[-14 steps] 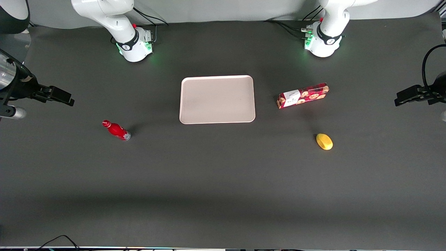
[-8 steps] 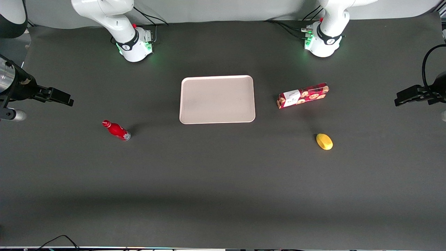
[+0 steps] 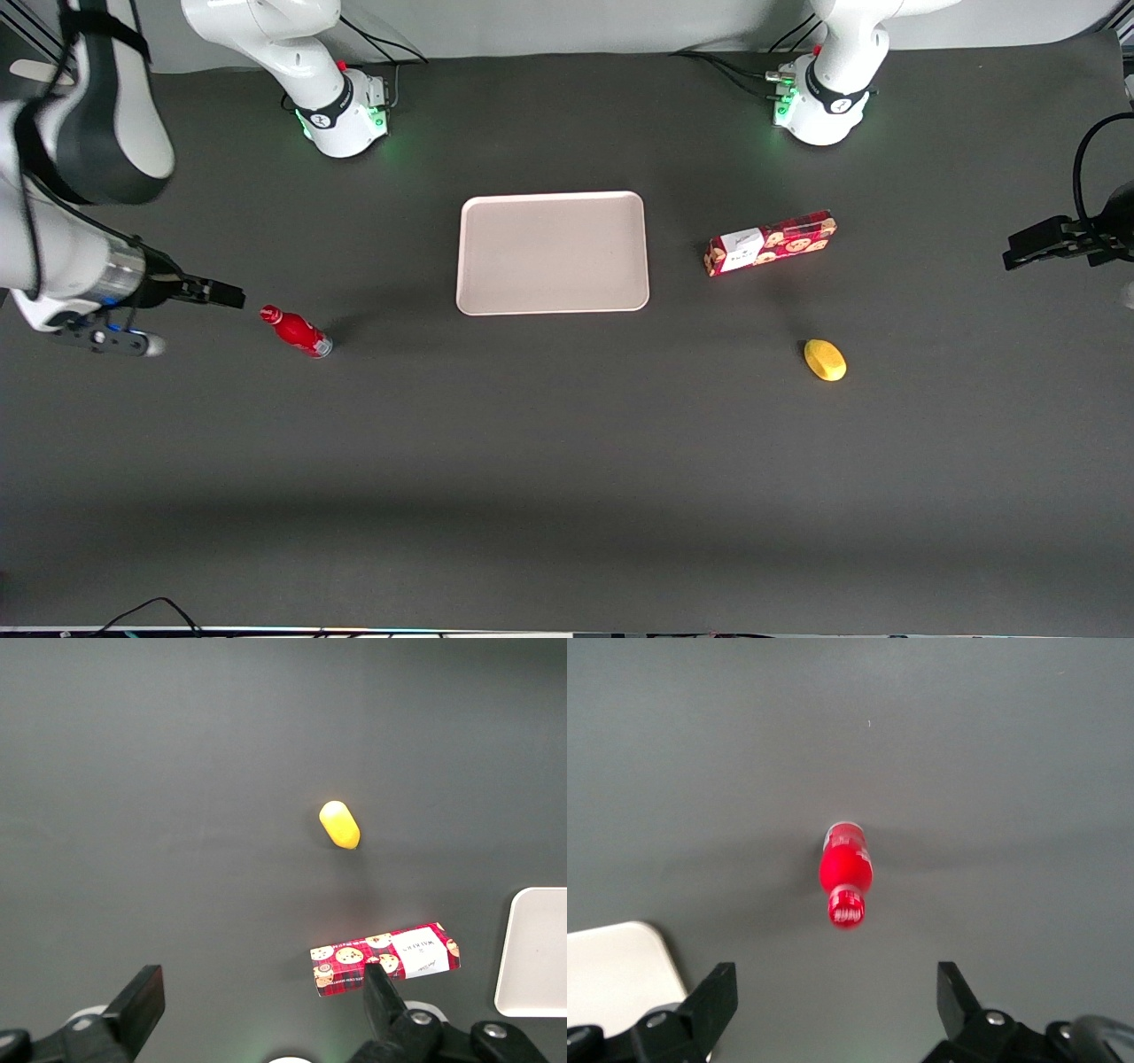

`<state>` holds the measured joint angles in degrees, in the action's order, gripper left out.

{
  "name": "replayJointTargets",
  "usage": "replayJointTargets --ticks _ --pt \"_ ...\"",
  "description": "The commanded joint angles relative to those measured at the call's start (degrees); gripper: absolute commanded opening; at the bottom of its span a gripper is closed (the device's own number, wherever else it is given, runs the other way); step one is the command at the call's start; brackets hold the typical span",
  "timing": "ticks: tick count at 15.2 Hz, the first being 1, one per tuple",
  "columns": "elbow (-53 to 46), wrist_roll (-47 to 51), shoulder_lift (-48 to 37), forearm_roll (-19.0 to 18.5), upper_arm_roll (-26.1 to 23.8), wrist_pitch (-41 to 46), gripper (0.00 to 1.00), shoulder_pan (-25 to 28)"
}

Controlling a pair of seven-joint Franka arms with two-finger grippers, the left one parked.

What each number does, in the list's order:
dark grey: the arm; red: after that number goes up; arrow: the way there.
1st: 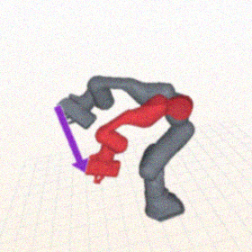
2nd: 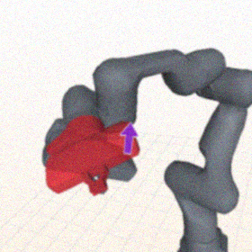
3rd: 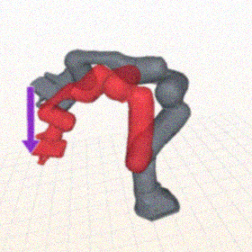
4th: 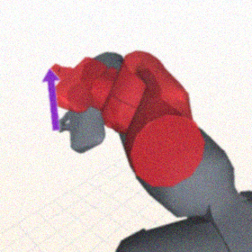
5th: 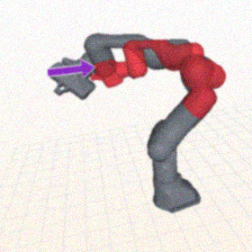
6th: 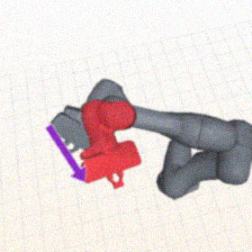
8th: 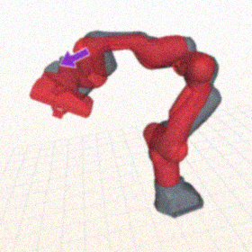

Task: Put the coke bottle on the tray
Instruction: 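Move the right gripper down to the red Coca-Cola bottle's cap end, then close the right gripper on the bottle's cap and lift it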

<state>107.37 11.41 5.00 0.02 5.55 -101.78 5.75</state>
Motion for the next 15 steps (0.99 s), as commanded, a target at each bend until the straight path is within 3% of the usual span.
replayJointTargets --ticks 1,7,12,15 --pt "10.3 1.1 -0.3 -0.8 0.4 -12.5 1.0 0.4" --pt "15.8 1.4 1.2 -0.8 0.4 -18.7 1.0 0.4" --pt "18.2 1.2 0.8 -0.9 0.4 -21.8 0.77 0.4" --pt "18.1 1.2 0.5 -0.9 0.4 -21.8 0.75 0.6"
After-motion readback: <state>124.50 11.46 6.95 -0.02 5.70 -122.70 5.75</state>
